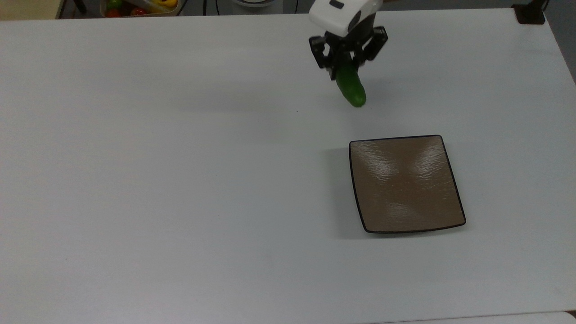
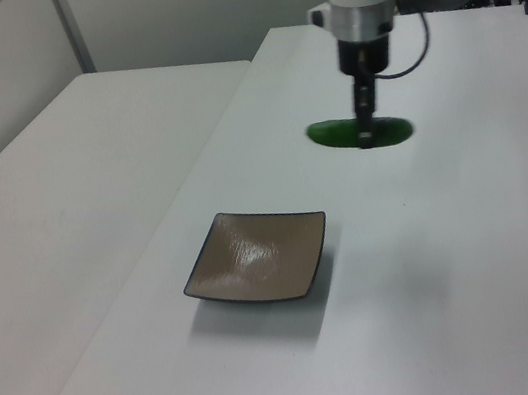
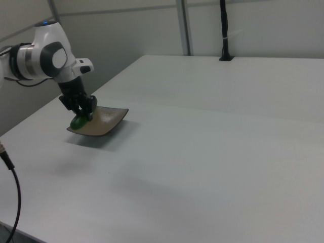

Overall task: Cucumber placed on a ceramic plate
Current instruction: 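Carry the cucumber over the brown plate and lower it onto it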

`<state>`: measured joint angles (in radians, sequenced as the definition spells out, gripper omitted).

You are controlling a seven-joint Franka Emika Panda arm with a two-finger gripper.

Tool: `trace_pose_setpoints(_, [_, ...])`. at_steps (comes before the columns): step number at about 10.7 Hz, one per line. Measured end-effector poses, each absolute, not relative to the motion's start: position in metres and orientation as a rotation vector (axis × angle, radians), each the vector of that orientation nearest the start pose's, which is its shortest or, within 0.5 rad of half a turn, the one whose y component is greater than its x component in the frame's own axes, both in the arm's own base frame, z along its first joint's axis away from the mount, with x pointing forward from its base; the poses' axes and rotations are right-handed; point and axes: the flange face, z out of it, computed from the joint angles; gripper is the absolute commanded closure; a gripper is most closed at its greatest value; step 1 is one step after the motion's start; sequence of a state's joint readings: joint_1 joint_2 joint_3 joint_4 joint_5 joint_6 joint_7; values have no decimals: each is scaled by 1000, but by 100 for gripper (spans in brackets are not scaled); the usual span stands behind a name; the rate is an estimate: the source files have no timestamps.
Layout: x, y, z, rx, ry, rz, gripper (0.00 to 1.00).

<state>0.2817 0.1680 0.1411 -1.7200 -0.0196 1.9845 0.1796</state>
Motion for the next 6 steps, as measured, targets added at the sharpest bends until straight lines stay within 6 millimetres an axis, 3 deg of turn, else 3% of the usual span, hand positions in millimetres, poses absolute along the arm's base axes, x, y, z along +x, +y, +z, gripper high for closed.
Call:
trace_pose_setpoints(2, [600,267,481,-3022,-375,-303,86])
trace_pose_setpoints(6, [635,317,436,-2923,-336,-470,86])
